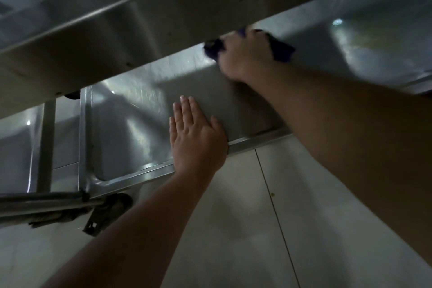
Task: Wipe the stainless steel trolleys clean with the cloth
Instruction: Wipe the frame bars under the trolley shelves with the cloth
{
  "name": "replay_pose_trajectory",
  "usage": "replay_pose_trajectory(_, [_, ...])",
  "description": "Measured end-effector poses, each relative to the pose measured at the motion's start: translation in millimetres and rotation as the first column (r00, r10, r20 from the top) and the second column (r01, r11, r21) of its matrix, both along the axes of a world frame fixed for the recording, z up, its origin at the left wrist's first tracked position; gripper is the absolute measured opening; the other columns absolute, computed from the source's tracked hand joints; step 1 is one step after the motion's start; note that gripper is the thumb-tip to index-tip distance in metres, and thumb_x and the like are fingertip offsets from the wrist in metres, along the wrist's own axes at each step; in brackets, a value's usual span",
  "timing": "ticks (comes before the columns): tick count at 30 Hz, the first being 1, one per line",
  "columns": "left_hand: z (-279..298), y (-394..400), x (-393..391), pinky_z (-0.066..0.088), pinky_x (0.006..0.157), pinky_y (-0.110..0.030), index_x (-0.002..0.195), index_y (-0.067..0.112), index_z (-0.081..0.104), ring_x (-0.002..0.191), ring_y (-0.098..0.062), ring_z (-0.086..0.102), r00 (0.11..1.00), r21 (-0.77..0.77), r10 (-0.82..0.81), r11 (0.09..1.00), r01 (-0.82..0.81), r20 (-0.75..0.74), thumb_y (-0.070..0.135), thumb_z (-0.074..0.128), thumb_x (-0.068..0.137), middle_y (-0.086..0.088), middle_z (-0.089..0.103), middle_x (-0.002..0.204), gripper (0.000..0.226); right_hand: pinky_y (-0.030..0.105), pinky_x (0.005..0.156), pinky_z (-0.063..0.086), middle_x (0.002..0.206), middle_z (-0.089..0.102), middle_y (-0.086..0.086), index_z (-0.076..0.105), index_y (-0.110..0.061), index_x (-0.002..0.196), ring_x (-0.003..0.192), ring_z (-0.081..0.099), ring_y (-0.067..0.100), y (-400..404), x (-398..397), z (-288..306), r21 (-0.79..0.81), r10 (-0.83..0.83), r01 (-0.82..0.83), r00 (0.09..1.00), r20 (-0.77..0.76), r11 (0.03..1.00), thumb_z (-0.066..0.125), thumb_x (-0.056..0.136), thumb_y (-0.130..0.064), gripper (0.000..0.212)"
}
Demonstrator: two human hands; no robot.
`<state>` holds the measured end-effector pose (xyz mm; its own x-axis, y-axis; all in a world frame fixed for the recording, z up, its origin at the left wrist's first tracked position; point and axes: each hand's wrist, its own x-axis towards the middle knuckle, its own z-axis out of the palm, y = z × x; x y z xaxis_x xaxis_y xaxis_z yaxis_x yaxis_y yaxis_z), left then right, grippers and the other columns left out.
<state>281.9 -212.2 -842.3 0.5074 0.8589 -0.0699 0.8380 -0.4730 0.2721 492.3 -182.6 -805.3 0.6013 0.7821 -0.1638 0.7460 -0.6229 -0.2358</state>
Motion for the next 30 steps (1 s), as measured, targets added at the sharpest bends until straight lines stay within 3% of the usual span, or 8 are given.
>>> replay_pose_trajectory(3, [1,0,-1,-0.007,0.13,-0.034,0.17,0.013,0.006,0.162,-0.015,-0.008,1.0,0.004,-0.012,1.0,0.012,-0.014,0.049,0.022,0.101,-0.002,0.0,0.178,0.079,0.05,0.126,0.013,0.171,0.022,-0.012,0.028,-0.034,0.163,0.158,0.015,0.031,6,-36,-6,0.002,0.326,-0.326,0.945,0.024,0.945,0.031,0.107,-0.05,0.058])
replay_pose_trajectory(6, [3,0,-1,-0.005,0.131,-0.034,0.17,0.014,0.009,0.163,-0.014,-0.005,1.0,0.003,-0.008,1.0,0.008,-0.006,0.05,0.026,0.103,-0.001,0.002,0.178,0.078,0.048,0.126,0.017,0.171,0.023,-0.013,0.03,-0.036,0.162,0.157,0.021,0.03,-4,-11,-7,0.02,0.366,-0.368,0.929,0.054,0.93,0.032,0.107,-0.053,0.058])
replay_pose_trajectory(10, [5,-1,-2,-0.002,0.131,-0.035,0.169,0.015,0.013,0.163,-0.015,-0.001,1.0,0.022,-0.011,1.0,0.011,-0.006,0.054,0.024,0.101,-0.002,0.006,0.178,0.08,0.053,0.115,0.036,0.164,0.04,0.006,0.037,-0.035,0.156,0.14,0.046,0.045,-59,72,-9,0.064,0.05,-0.055,0.995,0.086,0.996,0.036,0.102,-0.053,0.057])
replay_pose_trajectory(14, [5,-3,-4,0.0,0.131,-0.036,0.169,0.014,0.013,0.163,-0.017,0.0,1.0,0.035,-0.01,0.999,0.011,-0.01,0.054,0.026,0.102,-0.003,0.007,0.178,0.08,0.062,0.11,0.038,0.152,0.045,0.027,0.036,-0.029,0.15,0.131,0.048,0.055,-161,164,-6,0.023,-0.349,0.348,0.933,0.09,0.937,0.027,0.098,-0.056,0.059])
replay_pose_trajectory(17, [6,-6,-2,-0.001,0.132,-0.038,0.169,0.013,0.01,0.163,-0.018,-0.002,1.0,0.032,-0.014,0.999,0.014,-0.022,0.053,0.028,0.105,-0.004,0.004,0.178,0.078,0.065,0.115,0.032,0.16,0.035,0.016,0.036,-0.017,0.15,0.141,0.036,0.052,-204,188,0,-0.082,-0.407,0.412,0.911,0.069,0.908,0.017,0.099,-0.051,0.064])
replay_pose_trajectory(20, [10,-8,-1,-0.001,0.132,-0.039,0.169,0.01,0.009,0.163,-0.021,-0.002,0.999,0.028,-0.025,0.999,0.026,-0.038,0.054,0.03,0.106,-0.007,0.003,0.178,0.079,0.062,0.113,0.033,0.158,0.04,0.018,0.036,-0.02,0.151,0.139,0.04,0.05,-202,161,4,-0.025,-0.436,0.438,0.898,0.058,0.898,0.026,0.102,-0.048,0.058])
replay_pose_trajectory(25, [15,-8,2,-0.001,0.132,-0.04,0.169,0.009,0.009,0.163,-0.022,-0.002,0.998,0.013,-0.021,1.0,0.022,-0.064,0.054,0.031,0.106,-0.007,0.004,0.178,0.08,0.05,0.12,0.027,0.169,0.031,-0.001,0.034,-0.032,0.16,0.146,0.035,0.041,-171,61,2,0.026,-0.092,0.093,0.995,-0.034,0.995,0.04,0.106,-0.047,0.056])
replay_pose_trajectory(30, [15,-6,-1,0.001,0.132,-0.038,0.168,0.009,0.014,0.163,-0.022,0.001,0.999,0.025,-0.013,1.0,0.014,-0.053,0.052,0.032,0.108,-0.008,0.008,0.177,0.077,0.043,0.126,0.009,0.169,0.02,-0.023,0.025,-0.043,0.162,0.158,0.016,0.024,-177,-6,-7,0.033,0.341,-0.34,0.94,-0.026,0.94,0.033,0.108,-0.053,0.056])
